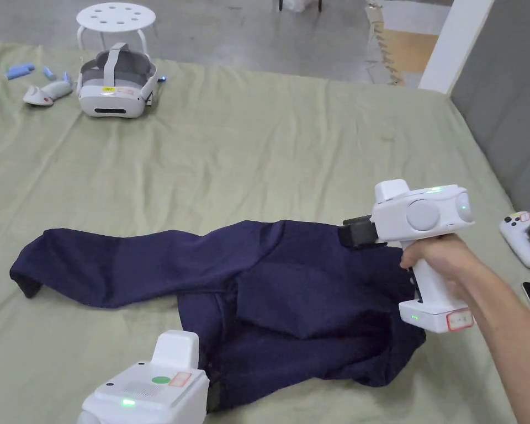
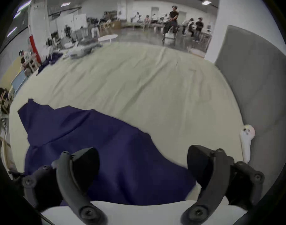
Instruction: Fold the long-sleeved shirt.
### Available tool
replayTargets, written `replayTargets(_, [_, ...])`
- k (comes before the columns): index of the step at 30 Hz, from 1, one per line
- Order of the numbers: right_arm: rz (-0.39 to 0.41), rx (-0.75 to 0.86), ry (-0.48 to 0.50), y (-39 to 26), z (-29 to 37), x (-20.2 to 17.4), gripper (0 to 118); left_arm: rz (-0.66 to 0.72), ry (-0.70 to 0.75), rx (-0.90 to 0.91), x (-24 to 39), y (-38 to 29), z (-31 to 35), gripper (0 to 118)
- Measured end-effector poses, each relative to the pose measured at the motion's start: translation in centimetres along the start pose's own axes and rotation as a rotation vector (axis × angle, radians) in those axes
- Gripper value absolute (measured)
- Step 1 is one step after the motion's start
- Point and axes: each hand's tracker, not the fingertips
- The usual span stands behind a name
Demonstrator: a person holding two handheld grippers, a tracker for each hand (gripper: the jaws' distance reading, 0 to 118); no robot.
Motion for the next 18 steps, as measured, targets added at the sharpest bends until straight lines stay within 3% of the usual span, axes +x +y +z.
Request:
replayTargets(3, [0.023,-0.073,-0.024,1.4,-4.8,0.2,97,0.023,-0.004,-0.019,-0.2,-0.7,0.9,11])
replayTargets(4, [0.037,-0.105,0.000,1.5,-5.9,0.0,83,0.034,-0.009,-0.024,-0.7,-0.7,0.6,11])
replayTargets(6, [0.072,-0.194,0.041,1.2,-7.5,-1.2,66,0.045,-0.010,-0.032,-0.8,-0.7,0.6,11])
replayTargets(8, [0.069,-0.174,0.006,1.0,-7.6,-1.8,57,0.048,-0.012,-0.030,-1.1,-0.6,0.3,11])
replayTargets(9, [0.030,-0.197,0.028,1.3,-7.0,-1.3,36,0.047,-0.012,-0.030,-1.0,-0.5,0.3,11])
replayTargets(10, [-0.002,-0.186,0.074,1.3,-6.9,-1.1,5,0.044,-0.008,-0.027,-1.0,-0.3,0.4,11])
replayTargets(12, [0.013,-0.131,0.077,0.8,-5.6,-1.2,5,0.035,-0.001,-0.017,-1.1,0.2,0.4,11])
replayTargets(15, [0.070,-0.044,-0.049,0.7,-1.4,-1.1,5,0.027,0.010,0.022,-1.9,2.1,1.4,11])
replayTargets(18, [-0.040,0.069,-0.018,1.3,5.2,1.3,5,-0.076,0.044,0.096,-2.9,5.4,3.0,11])
